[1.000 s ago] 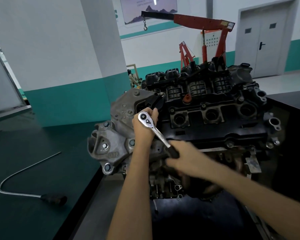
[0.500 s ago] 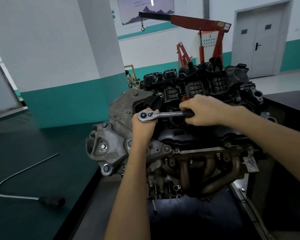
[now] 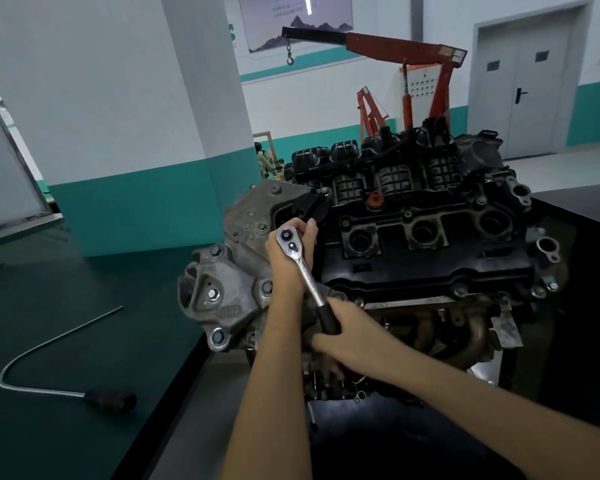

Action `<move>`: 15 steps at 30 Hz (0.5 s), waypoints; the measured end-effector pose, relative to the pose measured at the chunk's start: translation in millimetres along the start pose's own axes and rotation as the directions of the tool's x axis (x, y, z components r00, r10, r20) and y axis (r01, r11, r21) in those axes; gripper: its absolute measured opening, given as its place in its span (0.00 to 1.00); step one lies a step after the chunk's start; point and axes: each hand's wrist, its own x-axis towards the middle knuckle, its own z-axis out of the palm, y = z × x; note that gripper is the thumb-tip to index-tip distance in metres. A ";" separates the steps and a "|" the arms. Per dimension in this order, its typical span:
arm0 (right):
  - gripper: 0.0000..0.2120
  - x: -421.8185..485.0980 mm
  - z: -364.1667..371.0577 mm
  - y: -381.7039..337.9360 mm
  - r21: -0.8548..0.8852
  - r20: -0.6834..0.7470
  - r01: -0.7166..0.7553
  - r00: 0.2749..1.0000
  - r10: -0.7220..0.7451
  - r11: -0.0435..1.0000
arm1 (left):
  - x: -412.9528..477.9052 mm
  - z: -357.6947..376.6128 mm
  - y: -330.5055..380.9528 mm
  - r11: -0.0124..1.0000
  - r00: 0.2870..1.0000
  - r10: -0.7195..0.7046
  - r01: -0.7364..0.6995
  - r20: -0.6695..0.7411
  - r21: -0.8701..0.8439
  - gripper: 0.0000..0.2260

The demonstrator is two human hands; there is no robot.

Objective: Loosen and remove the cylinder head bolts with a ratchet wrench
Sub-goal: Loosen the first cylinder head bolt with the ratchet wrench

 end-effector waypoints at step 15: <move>0.10 15.6 -68.0 -6.8 -0.670 -0.187 -0.045 0.976 -0.109 0.741 | 0.3 0.2 -0.7 0.999 0.998 -0.041 0.042 0.054 -0.024 0.18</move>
